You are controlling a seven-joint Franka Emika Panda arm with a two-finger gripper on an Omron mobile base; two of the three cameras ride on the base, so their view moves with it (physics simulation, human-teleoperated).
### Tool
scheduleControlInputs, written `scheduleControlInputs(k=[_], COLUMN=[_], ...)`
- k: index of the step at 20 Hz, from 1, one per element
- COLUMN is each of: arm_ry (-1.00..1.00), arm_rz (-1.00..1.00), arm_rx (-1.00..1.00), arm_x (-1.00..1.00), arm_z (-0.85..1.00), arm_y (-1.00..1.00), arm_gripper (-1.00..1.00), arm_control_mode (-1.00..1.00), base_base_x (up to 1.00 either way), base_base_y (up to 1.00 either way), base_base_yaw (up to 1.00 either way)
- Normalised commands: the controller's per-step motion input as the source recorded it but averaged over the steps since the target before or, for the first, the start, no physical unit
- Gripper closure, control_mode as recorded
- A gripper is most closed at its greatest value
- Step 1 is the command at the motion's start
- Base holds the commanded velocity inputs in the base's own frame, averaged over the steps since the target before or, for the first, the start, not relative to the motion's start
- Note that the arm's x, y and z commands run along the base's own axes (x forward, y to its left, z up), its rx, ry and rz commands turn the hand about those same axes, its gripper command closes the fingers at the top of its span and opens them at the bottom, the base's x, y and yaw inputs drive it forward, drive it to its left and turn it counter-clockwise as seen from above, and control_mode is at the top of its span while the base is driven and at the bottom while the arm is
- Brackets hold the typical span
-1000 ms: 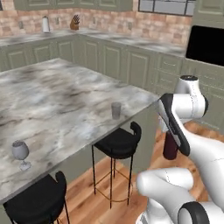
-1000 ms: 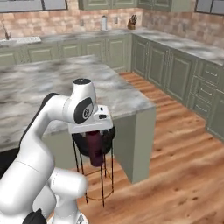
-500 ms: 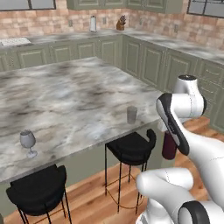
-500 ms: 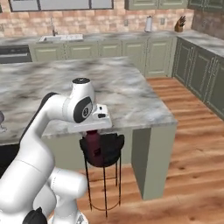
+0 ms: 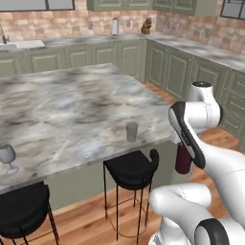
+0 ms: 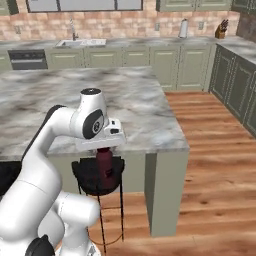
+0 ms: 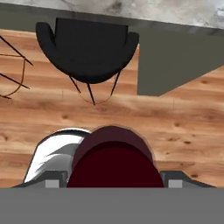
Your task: There is a wine glass and glass cup on the dining counter. Place the wine bottle next to the wine glass and the juice bottle next to the glass cup.
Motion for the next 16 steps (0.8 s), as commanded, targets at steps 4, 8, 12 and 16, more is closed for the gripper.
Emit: scheduleControlInputs(k=[4, 8, 12, 16], arm_ry=[0.0, 0.0, 0.0, 0.0], arm_rz=[0.0, 0.0, 0.0, 0.0], arm_rx=[0.0, 0.0, 0.0, 0.0], arm_x=[0.0, 0.0, 0.0, 0.0], arm_z=[0.0, 0.0, 0.0, 0.0], arm_y=[0.0, 0.0, 0.0, 0.0], arm_gripper=[1.0, 1.0, 1.0, 1.0], arm_control_mode=[1.0, 1.0, 1.0, 1.0], base_base_x=[0.23, 0.48, 0.24, 0.22], base_base_y=[-0.6, -0.46, -0.45, -0.44], base_base_yaw=[0.19, 0.28, 0.29, 0.27])
